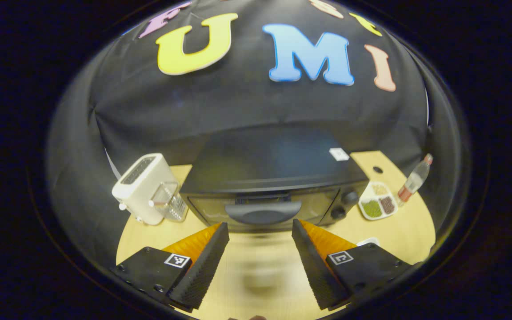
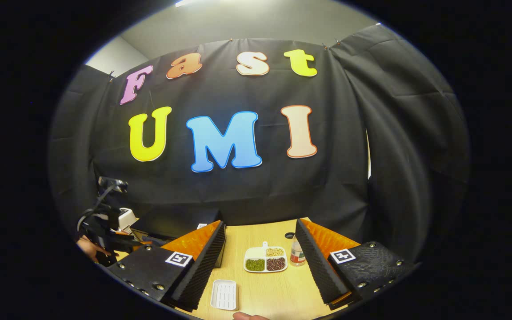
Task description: Open the electric oven with the left hand, put the food in, and close the electric oven.
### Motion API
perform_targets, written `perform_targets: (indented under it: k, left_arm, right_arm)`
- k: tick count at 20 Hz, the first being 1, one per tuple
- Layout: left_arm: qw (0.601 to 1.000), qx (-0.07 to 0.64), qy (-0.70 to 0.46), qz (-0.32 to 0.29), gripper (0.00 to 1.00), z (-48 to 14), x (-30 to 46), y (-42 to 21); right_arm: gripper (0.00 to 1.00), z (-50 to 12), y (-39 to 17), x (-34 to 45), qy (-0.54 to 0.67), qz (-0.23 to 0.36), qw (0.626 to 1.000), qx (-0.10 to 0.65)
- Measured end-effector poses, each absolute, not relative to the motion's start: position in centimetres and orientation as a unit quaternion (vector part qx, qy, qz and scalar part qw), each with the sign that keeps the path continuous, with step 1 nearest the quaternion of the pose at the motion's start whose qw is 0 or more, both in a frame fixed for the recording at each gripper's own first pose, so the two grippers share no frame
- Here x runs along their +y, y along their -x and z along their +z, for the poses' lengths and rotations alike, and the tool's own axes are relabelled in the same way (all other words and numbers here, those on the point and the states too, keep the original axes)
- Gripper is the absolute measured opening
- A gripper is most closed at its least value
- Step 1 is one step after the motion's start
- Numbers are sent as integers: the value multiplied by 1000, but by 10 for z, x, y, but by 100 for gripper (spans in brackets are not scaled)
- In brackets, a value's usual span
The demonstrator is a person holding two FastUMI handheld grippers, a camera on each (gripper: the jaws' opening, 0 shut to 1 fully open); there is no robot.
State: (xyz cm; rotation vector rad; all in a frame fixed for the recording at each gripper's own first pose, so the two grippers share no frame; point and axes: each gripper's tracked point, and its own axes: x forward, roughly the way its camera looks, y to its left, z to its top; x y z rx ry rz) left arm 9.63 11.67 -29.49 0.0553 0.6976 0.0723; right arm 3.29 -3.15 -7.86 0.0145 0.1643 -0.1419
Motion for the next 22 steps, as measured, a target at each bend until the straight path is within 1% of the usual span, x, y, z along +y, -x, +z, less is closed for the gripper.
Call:
perform_targets:
  k: [1, 2, 3, 4, 6, 8, 9, 10, 11, 13, 14, 17, 18, 19, 22]
  left_arm:
    - [951, 305, -22, 38, 100, -263, 111, -97]
    - [963, 268, -17, 33, 97, -232, 103, -94]
    - [973, 229, -15, 30, 97, -198, 93, -91]
    - [981, 189, -16, 28, 100, -165, 85, -87]
    - [992, 120, -15, 23, 100, -103, 71, -75]
    - [997, 71, -2, 19, 100, -49, 59, -68]
    - [998, 59, 3, 16, 100, -30, 56, -65]
    - [999, 50, 6, 16, 100, -13, 54, -62]
    - [999, 42, 5, 20, 100, 1, 55, -59]
    - [999, 27, 3, 30, 100, 26, 56, -43]
    - [999, 23, -2, 39, 100, 28, 59, -38]
    - [997, 40, -21, 56, 100, 19, 63, -26]
    - [997, 46, -28, 59, 100, 16, 65, -23]
    - [997, 49, -30, 57, 100, 16, 66, -20]
    - [998, 45, -18, 32, 100, 18, 63, -22]
  right_arm:
    - [97, -69, -34, -32, -7, -68, 995, 74]
    - [97, -61, -37, -33, -11, -66, 996, 65]
    - [97, -50, -39, -34, -13, -63, 996, 56]
    - [97, -38, -40, -34, -15, -61, 997, 47]
    - [97, -10, -42, -33, -14, -54, 998, 26]
    - [97, 13, -43, -33, -9, -45, 999, 13]
    - [97, 24, -43, -32, -8, -39, 999, 7]
    - [100, 34, -43, -30, -6, -35, 999, 2]
    - [97, 42, -43, -29, -5, -32, 999, -3]
    - [97, 51, -41, -28, -6, -24, 1000, -6]
    - [97, 53, -41, -24, -10, -17, 1000, -8]
    - [97, 44, -40, -13, -20, 12, 1000, -2]
    - [100, 40, -39, -11, -27, 18, 999, 4]
    - [97, 38, -37, -10, -33, 18, 999, 9]
    - [97, 43, -26, -13, -30, -9, 999, 9]
